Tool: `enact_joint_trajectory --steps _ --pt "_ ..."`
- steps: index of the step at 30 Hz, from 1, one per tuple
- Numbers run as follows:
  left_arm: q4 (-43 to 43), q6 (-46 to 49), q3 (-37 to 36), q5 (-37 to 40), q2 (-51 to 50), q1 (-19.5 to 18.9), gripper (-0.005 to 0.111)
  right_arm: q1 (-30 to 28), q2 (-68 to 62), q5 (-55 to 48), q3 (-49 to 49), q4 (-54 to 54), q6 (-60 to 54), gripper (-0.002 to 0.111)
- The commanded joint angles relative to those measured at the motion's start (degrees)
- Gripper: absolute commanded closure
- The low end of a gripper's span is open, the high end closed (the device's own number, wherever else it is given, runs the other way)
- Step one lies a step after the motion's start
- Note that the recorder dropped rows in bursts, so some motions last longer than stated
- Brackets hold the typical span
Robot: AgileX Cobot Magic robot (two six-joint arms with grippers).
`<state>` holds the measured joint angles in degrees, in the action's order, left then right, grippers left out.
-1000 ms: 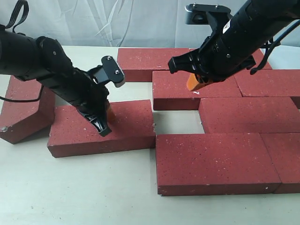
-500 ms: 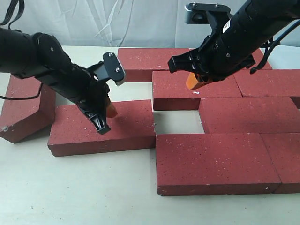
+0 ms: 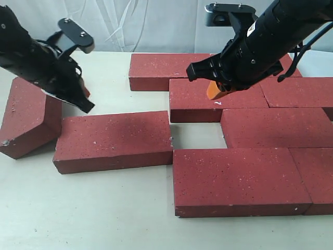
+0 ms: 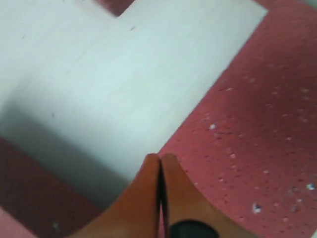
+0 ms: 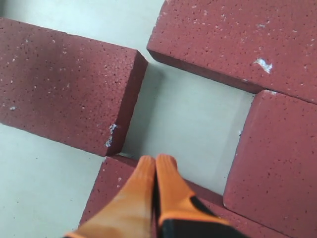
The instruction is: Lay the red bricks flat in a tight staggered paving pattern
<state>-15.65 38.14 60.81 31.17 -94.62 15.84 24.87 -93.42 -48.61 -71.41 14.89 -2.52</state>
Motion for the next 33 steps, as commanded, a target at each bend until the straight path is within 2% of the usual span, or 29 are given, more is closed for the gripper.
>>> enact_joint_trajectory --steps 1,6,11,20,33 --pt "1.33 -5.22 0.19 2.19 -1.64 -4.01 0.107 -0.27 0.51 0.24 0.23 -0.22 -0.42 0.109" --pt "1.11 -7.98 0.19 3.01 -4.06 -7.02 0.107 -0.27 0.51 0.24 0.23 -0.22 -0.42 0.109" --pt "1.56 -8.85 0.19 4.08 -5.07 -8.31 0.107 -0.27 0.51 0.24 0.23 -0.22 -0.42 0.109" --pt "12.56 -20.18 0.19 6.35 -5.07 -9.60 0.107 -0.27 0.51 0.24 0.23 -0.22 -0.42 0.109" --pt "5.28 -19.99 0.19 10.13 -6.82 -9.37 0.107 -0.27 0.51 0.34 0.23 -0.09 -0.42 0.109"
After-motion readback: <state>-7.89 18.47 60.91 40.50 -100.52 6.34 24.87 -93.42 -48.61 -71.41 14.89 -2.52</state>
